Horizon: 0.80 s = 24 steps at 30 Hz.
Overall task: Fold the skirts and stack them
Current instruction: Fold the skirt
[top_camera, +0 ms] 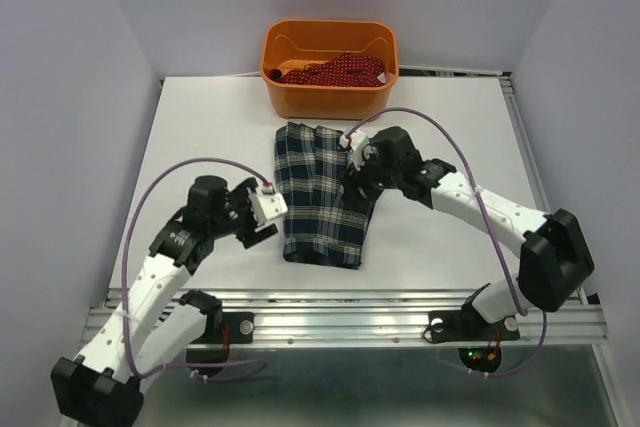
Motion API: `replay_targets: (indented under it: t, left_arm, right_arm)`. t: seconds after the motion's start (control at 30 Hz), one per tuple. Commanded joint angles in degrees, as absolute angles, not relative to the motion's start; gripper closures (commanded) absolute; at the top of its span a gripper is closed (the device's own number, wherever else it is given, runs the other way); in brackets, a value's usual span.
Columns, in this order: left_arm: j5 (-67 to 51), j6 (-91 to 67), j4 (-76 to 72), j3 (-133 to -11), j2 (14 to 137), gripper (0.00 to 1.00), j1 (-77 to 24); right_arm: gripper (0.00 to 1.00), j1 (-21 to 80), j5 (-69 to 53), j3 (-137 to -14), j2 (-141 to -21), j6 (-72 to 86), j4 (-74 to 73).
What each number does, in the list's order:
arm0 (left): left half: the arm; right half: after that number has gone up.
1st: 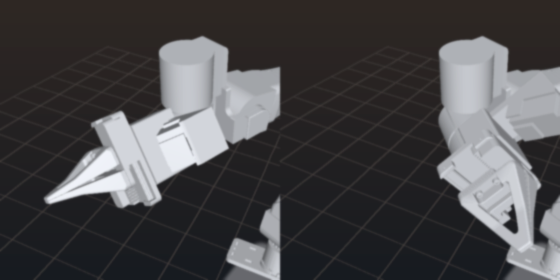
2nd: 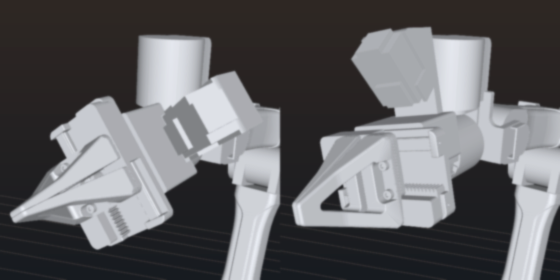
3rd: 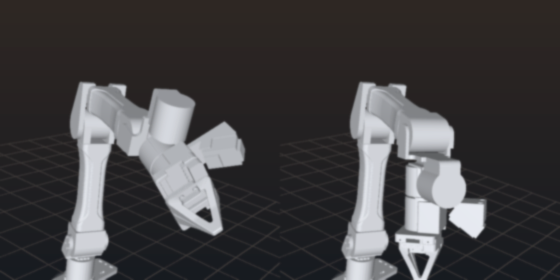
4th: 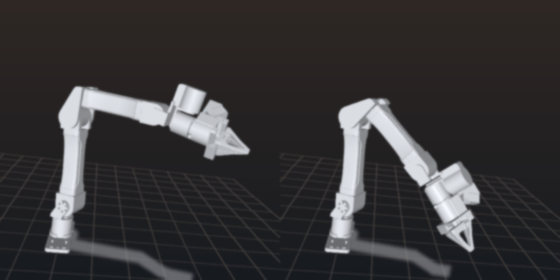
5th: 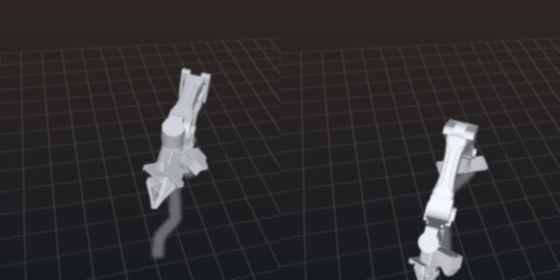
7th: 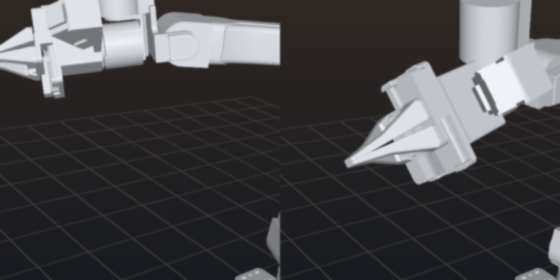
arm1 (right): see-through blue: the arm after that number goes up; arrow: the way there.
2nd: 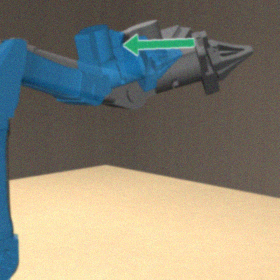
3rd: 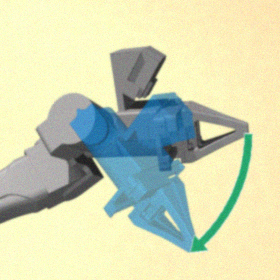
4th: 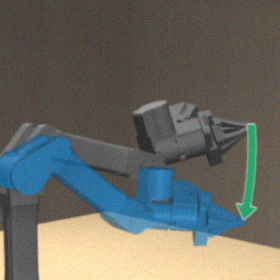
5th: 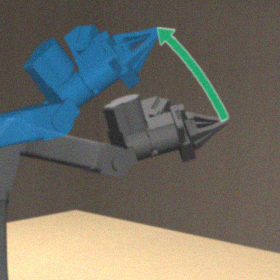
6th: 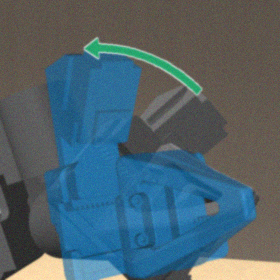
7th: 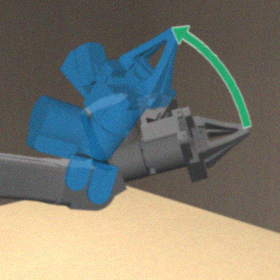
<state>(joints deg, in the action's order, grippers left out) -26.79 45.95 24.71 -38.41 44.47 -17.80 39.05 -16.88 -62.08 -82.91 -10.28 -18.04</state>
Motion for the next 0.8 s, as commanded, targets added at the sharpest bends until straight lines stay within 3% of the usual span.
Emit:
replay_targets:
  t: [0.0, 0.1, 0.23, 0.43, 0.77]
  left_arm:
    - [-16.12, 50.02, 22.07, -33.94, 38.94, 0.18, -34.14]
    - [1.63, 47.29, 15.41, -29.20, 40.34, 0.20, -56.43]
    - [7.82, 50.44, 10.65, -25.24, 42.62, 0.20, -65.11]
    - [6.34, 63.62, 3.71, -19.87, 42.80, 0.13, -65.21]
    - [9.49, 61.35, -6.94, -18.37, 56.24, 0.12, -66.62]
  right_arm:
    - [0.32, 37.44, -28.19, -62.92, -89.80, -6.86, -17.67]
    - [0.33, 36.91, -30.32, -65.12, -94.21, -6.16, -16.35]
    - [0.33, 36.91, -32.34, -67.58, -98.86, -5.63, -15.91]
    - [0.34, 36.91, -33.48, -68.99, -103.88, -5.45, -16.00]
    - [0.37, 36.91, -32.70, -67.77, -109.42, -5.80, -16.44]
